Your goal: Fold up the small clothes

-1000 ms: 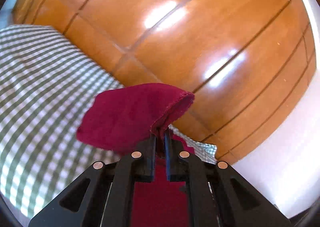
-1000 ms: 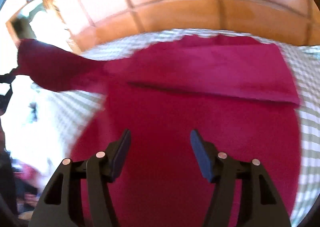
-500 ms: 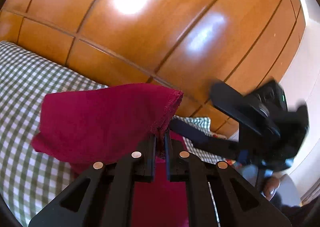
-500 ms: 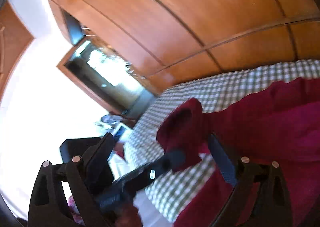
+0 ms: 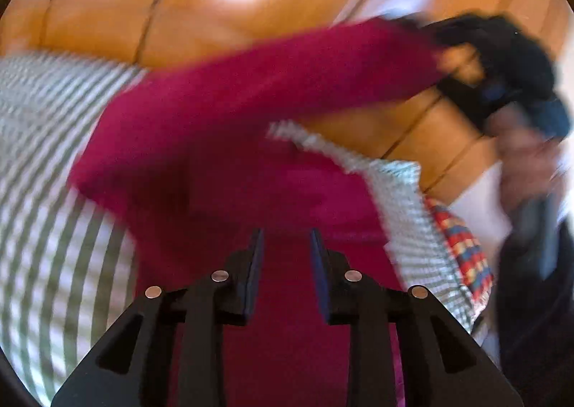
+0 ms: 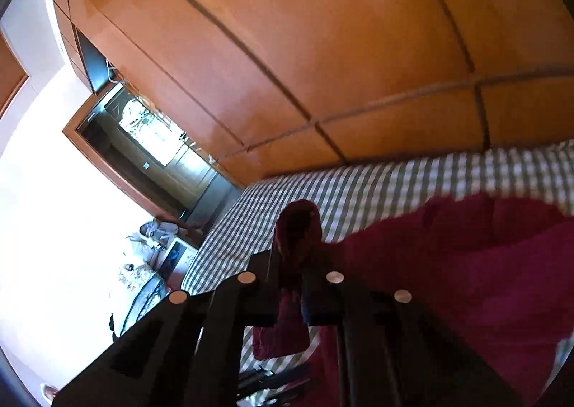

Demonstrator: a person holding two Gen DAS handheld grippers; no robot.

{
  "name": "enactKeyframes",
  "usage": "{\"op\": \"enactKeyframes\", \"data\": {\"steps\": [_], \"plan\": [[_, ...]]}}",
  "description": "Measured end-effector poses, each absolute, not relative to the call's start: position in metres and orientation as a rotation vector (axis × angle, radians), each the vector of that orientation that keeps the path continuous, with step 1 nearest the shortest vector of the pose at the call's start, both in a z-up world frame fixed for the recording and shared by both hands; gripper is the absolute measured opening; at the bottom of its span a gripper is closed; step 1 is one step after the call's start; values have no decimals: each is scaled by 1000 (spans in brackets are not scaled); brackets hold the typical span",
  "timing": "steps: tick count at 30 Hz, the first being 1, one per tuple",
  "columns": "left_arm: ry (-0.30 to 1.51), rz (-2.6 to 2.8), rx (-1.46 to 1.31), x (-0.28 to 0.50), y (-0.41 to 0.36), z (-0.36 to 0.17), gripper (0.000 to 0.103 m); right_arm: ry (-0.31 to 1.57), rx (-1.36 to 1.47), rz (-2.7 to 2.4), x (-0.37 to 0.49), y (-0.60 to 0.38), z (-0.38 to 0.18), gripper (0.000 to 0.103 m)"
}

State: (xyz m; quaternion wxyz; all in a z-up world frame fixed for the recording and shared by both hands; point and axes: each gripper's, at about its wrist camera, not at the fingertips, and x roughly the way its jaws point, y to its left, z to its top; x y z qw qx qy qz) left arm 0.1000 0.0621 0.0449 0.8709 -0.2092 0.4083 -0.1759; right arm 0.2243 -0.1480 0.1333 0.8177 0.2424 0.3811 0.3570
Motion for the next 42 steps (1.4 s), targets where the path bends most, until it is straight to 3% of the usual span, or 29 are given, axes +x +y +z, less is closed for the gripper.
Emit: {"op": "enactKeyframes", "data": {"steps": [6, 13, 15, 16, 17, 18, 23, 25, 26, 27, 29, 35, 39, 42], "plan": [[1025, -191, -483, 97, 97, -27, 25, 834, 551, 640, 252, -215, 120, 7], [1038, -194, -536, 92, 114, -33, 24, 1016, 627, 339, 279, -312, 2, 8], [1020, -217, -513, 95, 106, -19, 24, 1059, 689, 288, 283, -333, -31, 22], [1006, -223, -496, 96, 103, -14, 24, 1073, 731, 277, 282, -342, -46, 33], [992, -229, -480, 98, 101, -10, 24, 1075, 761, 260, 279, -349, -56, 54], [971, -245, -464, 100, 97, -1, 24, 1069, 782, 258, 276, -355, -61, 60], [913, -258, -376, 119, 81, 18, 24, 1047, 802, 309, 263, -362, -71, 60], [900, -256, -365, 129, 77, 21, 24, 1043, 784, 312, 258, -359, -70, 53], [886, -254, -370, 138, 75, 25, 24, 1045, 761, 305, 257, -357, -70, 42], [876, -253, -370, 141, 76, 27, 24, 1050, 741, 298, 256, -353, -72, 24], [856, -236, -363, 153, 73, 34, 24, 1080, 688, 272, 258, -345, -76, 5], [823, -219, -380, 178, 71, 49, 24, 1016, 647, 336, 242, -335, -49, 5], [1060, -101, -274, 200, 66, -3, 24, 1094, 614, 262, 243, -339, -70, 4], [1128, -62, -231, 192, 67, -36, 24, 1117, 637, 233, 236, -346, -91, 4]]}}
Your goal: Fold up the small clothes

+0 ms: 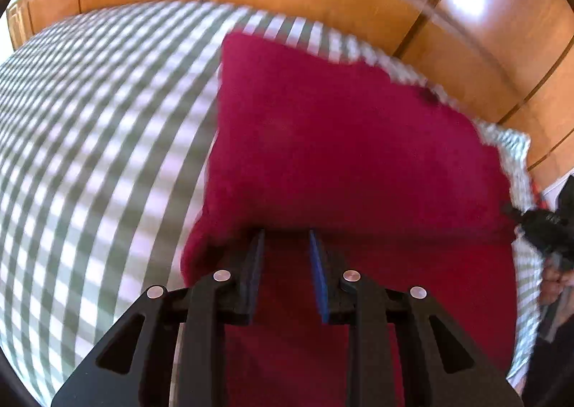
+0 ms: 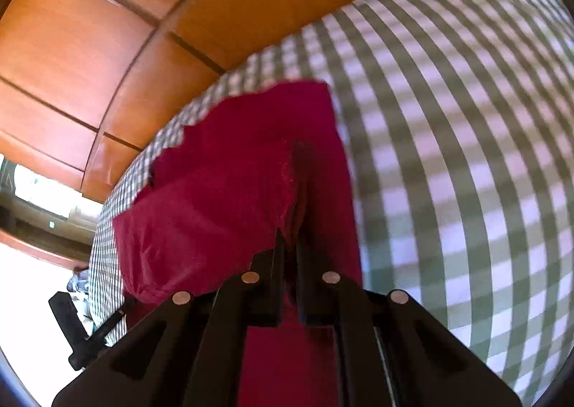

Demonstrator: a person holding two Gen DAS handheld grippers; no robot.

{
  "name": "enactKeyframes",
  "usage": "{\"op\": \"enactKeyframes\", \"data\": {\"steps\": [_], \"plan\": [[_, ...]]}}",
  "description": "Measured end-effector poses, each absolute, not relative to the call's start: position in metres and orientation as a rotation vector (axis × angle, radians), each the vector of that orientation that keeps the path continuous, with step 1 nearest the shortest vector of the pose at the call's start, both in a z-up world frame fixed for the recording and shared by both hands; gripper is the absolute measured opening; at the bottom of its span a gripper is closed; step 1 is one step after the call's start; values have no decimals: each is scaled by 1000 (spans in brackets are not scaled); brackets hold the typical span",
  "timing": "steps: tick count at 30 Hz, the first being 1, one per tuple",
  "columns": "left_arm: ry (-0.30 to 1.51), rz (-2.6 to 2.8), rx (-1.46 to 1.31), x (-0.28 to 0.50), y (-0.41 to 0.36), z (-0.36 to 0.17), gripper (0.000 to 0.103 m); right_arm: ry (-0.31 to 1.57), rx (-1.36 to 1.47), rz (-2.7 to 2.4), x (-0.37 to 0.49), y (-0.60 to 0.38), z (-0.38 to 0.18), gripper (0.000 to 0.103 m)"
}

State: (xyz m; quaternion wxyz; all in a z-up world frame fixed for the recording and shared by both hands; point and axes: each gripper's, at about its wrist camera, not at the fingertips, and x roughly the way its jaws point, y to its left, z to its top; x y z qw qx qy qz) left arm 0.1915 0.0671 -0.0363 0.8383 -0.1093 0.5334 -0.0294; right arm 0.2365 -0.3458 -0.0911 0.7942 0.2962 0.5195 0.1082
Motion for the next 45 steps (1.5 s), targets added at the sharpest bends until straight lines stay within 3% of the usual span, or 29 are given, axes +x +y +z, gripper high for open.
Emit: {"op": "enactKeyframes", "data": {"steps": [9, 12, 14, 18, 21, 26, 31, 33, 37, 43, 45], "plan": [[937, -189, -315, 182, 71, 17, 24, 1084, 491, 187, 223, -333, -65, 10], [895, -196, -321, 194, 67, 25, 31, 1075, 425, 133, 216, -337, -57, 15], [907, -174, -298, 204, 66, 21, 31, 1031, 398, 72, 209, -345, -47, 26], [993, -146, -271, 216, 66, -10, 31, 952, 404, 171, 210, -324, -23, 28], [1016, -115, -261, 211, 69, -33, 31, 919, 316, 202, 217, -292, -20, 50], [982, -96, -243, 192, 74, -50, 31, 1016, 53, 103, 223, -248, -72, 51], [974, -108, -281, 192, 78, -34, 31, 914, -1, 112, 208, -246, -85, 52], [907, -141, -333, 195, 81, -14, 31, 923, 32, 123, 212, -247, -76, 63], [848, -123, -342, 222, 74, 2, 34, 838, 118, 155, 220, -247, -41, 70], [928, -4, -278, 269, 72, -45, 34, 908, 93, 50, 264, -246, -59, 74], [943, 16, -278, 269, 80, -70, 34, 962, 68, 5, 272, -252, -88, 82]]}}
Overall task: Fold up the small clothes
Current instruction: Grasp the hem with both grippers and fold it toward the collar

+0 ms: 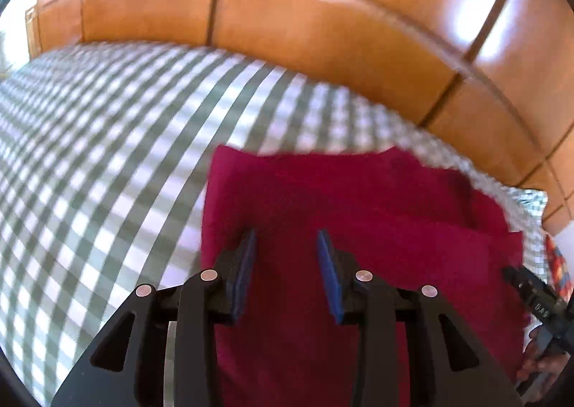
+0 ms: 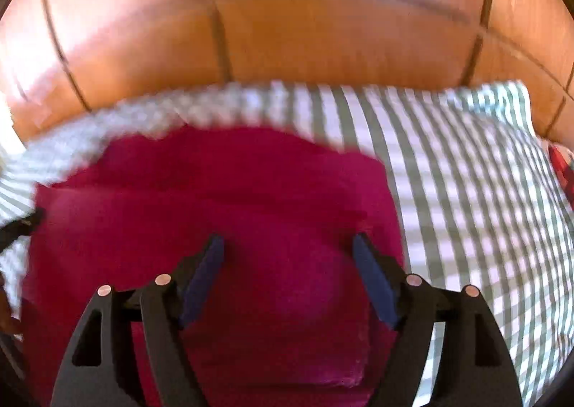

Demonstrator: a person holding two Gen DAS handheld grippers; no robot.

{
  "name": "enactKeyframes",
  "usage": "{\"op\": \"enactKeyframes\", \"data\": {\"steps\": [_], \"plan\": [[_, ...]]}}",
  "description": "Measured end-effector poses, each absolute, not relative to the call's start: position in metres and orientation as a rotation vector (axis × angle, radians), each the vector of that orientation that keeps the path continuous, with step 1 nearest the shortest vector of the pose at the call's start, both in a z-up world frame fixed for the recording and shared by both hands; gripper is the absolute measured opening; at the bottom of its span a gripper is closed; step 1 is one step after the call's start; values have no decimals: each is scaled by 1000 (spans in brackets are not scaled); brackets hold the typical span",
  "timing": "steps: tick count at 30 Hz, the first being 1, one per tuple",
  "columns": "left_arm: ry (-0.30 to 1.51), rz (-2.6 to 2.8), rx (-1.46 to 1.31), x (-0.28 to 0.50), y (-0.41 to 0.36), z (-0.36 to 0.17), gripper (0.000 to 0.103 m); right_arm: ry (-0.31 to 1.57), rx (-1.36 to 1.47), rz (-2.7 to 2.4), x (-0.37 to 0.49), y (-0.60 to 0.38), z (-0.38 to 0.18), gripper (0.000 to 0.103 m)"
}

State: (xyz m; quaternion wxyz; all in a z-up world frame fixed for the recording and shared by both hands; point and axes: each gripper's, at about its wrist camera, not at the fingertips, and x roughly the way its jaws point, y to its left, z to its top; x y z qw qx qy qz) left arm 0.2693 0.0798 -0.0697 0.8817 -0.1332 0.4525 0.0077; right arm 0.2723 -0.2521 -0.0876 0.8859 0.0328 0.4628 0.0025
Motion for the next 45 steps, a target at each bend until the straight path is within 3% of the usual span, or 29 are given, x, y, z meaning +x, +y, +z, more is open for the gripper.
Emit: {"op": "enactKeyframes", "data": {"steps": [8, 10, 16, 25, 35, 37, 39, 40, 44, 45], "plan": [[913, 9, -263, 257, 79, -64, 35, 893, 104, 30, 269, -268, -99, 85], [920, 3, -290, 247, 85, -52, 45, 896, 103, 30, 265, -264, -98, 86], [896, 25, -285, 174, 113, -27, 46, 893, 126, 19, 257, -266, -80, 95], [944, -16, -333, 57, 147, -33, 46, 988, 217, 70, 158, -296, -72, 96], [1042, -214, -314, -36, 123, -53, 46, 1116, 233, 230, 14, -322, -89, 96], [1065, -216, -321, -47, 122, -61, 46, 1130, 234, 262, -17, -323, -88, 88], [1083, -222, -321, -52, 122, -65, 46, 1144, 249, 284, -37, -324, -89, 71], [1086, -223, -325, -53, 123, -66, 44, 1150, 255, 291, -44, -324, -89, 66], [1105, -240, -309, -59, 118, -68, 19, 1178, 250, 335, -60, -322, -92, 52], [1105, -254, -309, -61, 117, -66, 16, 1189, 233, 345, -62, -321, -91, 37]]}}
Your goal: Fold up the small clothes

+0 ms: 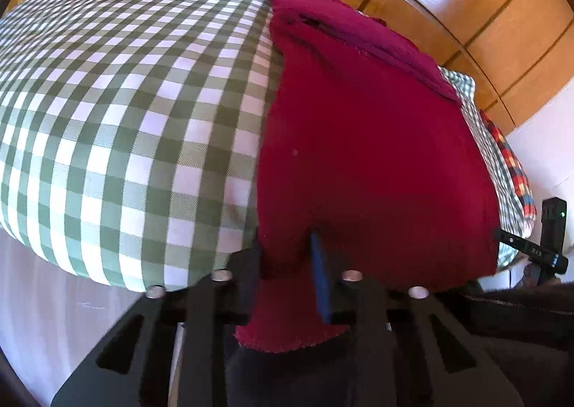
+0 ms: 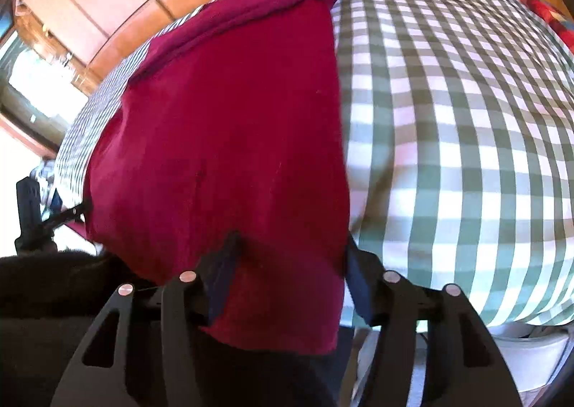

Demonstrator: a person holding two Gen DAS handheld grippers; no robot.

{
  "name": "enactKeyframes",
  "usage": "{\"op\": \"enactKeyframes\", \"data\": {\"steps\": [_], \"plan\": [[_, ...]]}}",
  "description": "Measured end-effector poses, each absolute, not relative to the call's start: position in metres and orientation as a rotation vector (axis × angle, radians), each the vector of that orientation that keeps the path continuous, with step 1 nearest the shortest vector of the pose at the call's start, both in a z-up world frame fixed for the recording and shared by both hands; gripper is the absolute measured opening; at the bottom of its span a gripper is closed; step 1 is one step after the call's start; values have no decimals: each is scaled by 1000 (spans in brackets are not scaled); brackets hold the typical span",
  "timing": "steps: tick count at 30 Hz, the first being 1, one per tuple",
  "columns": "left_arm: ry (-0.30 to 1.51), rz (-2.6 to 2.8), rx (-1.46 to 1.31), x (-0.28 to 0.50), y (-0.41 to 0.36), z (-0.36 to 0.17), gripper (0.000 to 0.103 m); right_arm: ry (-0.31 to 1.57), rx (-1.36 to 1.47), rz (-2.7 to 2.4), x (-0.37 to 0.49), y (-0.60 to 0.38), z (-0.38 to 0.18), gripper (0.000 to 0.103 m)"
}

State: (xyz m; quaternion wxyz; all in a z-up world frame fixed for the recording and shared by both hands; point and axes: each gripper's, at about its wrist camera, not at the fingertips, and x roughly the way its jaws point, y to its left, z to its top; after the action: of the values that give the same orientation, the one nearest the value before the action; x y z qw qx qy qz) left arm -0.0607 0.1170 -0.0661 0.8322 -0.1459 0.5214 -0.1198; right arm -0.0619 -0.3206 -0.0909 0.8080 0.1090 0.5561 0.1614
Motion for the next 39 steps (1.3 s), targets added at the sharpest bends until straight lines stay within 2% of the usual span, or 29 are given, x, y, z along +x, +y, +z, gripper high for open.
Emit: {"op": "enactKeyframes", "data": {"steps": [2, 10, 15, 22, 23, 24, 25, 26, 30, 35, 39], "plan": [[1097, -278, -312, -64, 113, -61, 10, 1210, 251, 389, -59, -317, -90, 15], [902, -428, -560, -65, 136, -10, 9, 1049, 478, 594, -42, -312, -40, 13], [789, -466, -633, -33, 149, 19, 9, 957, 617, 581, -6, -326, -23, 13], [803, -368, -713, 48, 153, 17, 9, 928, 732, 424, 73, -342, -33, 13], [819, -346, -726, 65, 152, 13, 13, 928, 739, 423, 83, -343, -34, 17], [835, -325, -737, 73, 153, 10, 20, 936, 753, 406, 94, -344, -37, 28], [858, -298, -758, 85, 155, 7, 48, 933, 785, 389, 98, -349, -39, 46], [854, -263, -797, 92, 161, 5, 67, 918, 816, 384, 98, -354, -40, 77], [792, -218, -834, 84, 184, 5, 68, 849, 842, 401, 88, -379, -29, 81], [849, -153, -651, 61, 185, -18, 68, 920, 706, 328, 67, -389, -48, 85], [901, -218, -570, 44, 163, -47, 68, 984, 594, 263, 64, -375, -68, 80]]}}
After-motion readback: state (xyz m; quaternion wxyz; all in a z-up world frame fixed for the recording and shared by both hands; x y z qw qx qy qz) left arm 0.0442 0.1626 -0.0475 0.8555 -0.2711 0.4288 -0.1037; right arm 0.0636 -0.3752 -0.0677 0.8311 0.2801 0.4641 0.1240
